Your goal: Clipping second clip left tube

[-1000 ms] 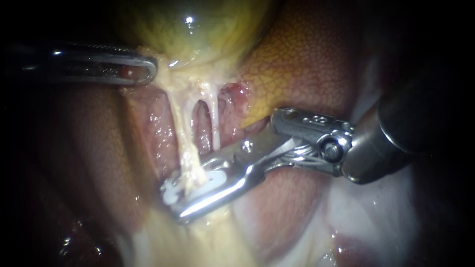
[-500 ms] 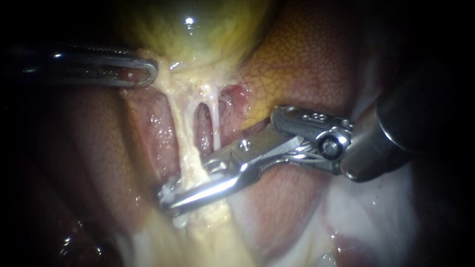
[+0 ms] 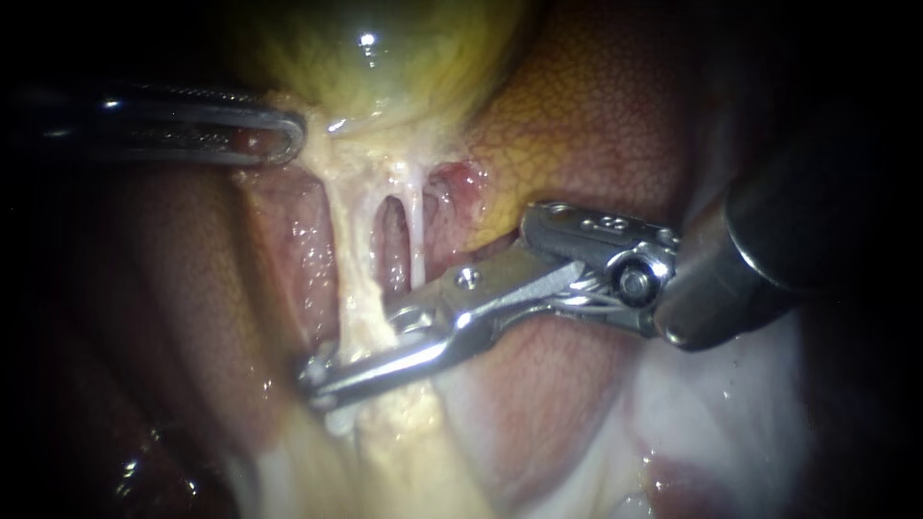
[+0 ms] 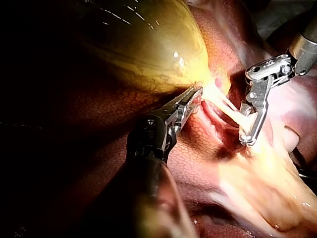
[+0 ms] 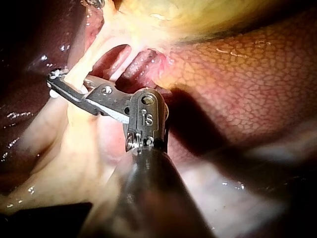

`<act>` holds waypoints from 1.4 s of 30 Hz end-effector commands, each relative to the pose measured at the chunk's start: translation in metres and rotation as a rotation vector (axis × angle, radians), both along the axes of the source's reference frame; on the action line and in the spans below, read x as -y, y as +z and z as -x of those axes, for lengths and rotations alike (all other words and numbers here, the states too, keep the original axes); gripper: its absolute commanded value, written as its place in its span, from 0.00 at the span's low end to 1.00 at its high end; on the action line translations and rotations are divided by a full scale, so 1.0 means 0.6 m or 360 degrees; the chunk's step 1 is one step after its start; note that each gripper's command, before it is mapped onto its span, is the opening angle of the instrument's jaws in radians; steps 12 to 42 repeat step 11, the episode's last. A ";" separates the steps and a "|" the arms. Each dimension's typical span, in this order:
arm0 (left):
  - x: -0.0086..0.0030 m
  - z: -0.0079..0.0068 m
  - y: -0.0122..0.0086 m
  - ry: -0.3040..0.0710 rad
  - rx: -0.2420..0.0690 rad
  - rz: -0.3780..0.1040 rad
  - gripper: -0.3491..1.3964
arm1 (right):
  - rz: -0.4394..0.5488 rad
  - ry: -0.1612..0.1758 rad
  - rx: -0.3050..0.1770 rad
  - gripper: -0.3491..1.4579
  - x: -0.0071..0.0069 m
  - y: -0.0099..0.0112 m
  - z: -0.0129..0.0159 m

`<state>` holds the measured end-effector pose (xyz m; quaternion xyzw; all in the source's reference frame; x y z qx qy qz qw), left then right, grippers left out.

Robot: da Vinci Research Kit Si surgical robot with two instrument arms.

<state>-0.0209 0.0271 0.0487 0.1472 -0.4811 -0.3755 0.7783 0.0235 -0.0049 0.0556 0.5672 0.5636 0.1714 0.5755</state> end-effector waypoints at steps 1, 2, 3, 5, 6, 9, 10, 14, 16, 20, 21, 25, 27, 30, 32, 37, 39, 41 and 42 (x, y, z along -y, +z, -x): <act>0.0000 0.0000 0.0000 0.0000 0.0000 0.0000 0.00 | 0.0000 0.0001 0.0000 0.00 0.0000 0.0000 0.0000; 0.0000 0.0000 0.0000 0.0000 0.0000 0.0000 0.00 | 0.0000 0.0005 0.0003 0.00 0.0000 0.0000 0.0000; 0.0000 0.0000 0.0000 0.0000 0.0000 0.0000 0.00 | 0.0000 0.0005 0.0003 0.00 0.0000 0.0001 0.0000; 0.0000 0.0000 0.0000 0.0000 0.0000 0.0000 0.00 | 0.0000 0.0006 0.0003 0.00 -0.0001 0.0001 0.0000; 0.0000 0.0000 0.0000 0.0000 0.0000 0.0000 0.00 | 0.0000 0.0006 0.0004 0.00 -0.0001 0.0001 0.0000; 0.0000 0.0000 0.0000 0.0000 0.0000 0.0000 0.00 | 0.0000 0.0006 0.0004 0.00 -0.0001 0.0001 0.0000; 0.0000 0.0000 0.0000 0.0000 0.0000 0.0000 0.00 | 0.0000 0.0006 0.0004 0.00 -0.0001 0.0001 0.0000; 0.0000 0.0000 0.0000 0.0000 0.0001 0.0000 0.00 | 0.0000 0.0006 0.0004 0.00 -0.0001 0.0001 0.0000; 0.0000 0.0000 0.0000 0.0000 0.0001 0.0000 0.00 | 0.0000 0.0006 0.0004 0.00 -0.0001 0.0001 0.0000; 0.0000 0.0000 0.0000 0.0000 0.0001 0.0000 0.00 | 0.0000 0.0006 0.0004 0.00 -0.0001 0.0001 0.0000; 0.0000 0.0000 0.0000 0.0000 0.0001 0.0000 0.00 | 0.0000 0.0006 0.0004 0.00 -0.0001 0.0001 0.0000; 0.0000 0.0000 0.0000 0.0000 0.0001 0.0000 0.00 | 0.0000 0.0006 0.0004 0.00 -0.0001 0.0001 0.0000; 0.0000 0.0000 0.0000 0.0000 0.0001 0.0000 0.00 | 0.0000 0.0006 0.0004 0.00 -0.0001 0.0001 0.0000; 0.0000 0.0000 0.0000 0.0000 0.0001 0.0000 0.00 | 0.0000 0.0006 0.0004 0.00 -0.0001 0.0001 0.0000; 0.0000 0.0000 0.0000 0.0000 0.0001 0.0000 0.00 | 0.0000 0.0006 0.0004 0.00 -0.0001 0.0001 0.0000; 0.0000 0.0000 0.0000 0.0000 0.0001 0.0000 0.00 | 0.0000 0.0006 0.0004 0.00 -0.0001 0.0001 0.0000; 0.0000 0.0000 0.0000 0.0000 0.0001 0.0000 0.00 | 0.0000 0.0006 0.0004 0.00 -0.0001 0.0001 0.0000; 0.0000 0.0000 0.0000 0.0000 0.0001 0.0000 0.00 | 0.0000 0.0006 0.0004 0.00 -0.0001 0.0001 0.0000; 0.0000 0.0000 0.0000 0.0000 0.0001 0.0000 0.00 | 0.0000 0.0006 0.0004 0.00 -0.0001 0.0001 0.0000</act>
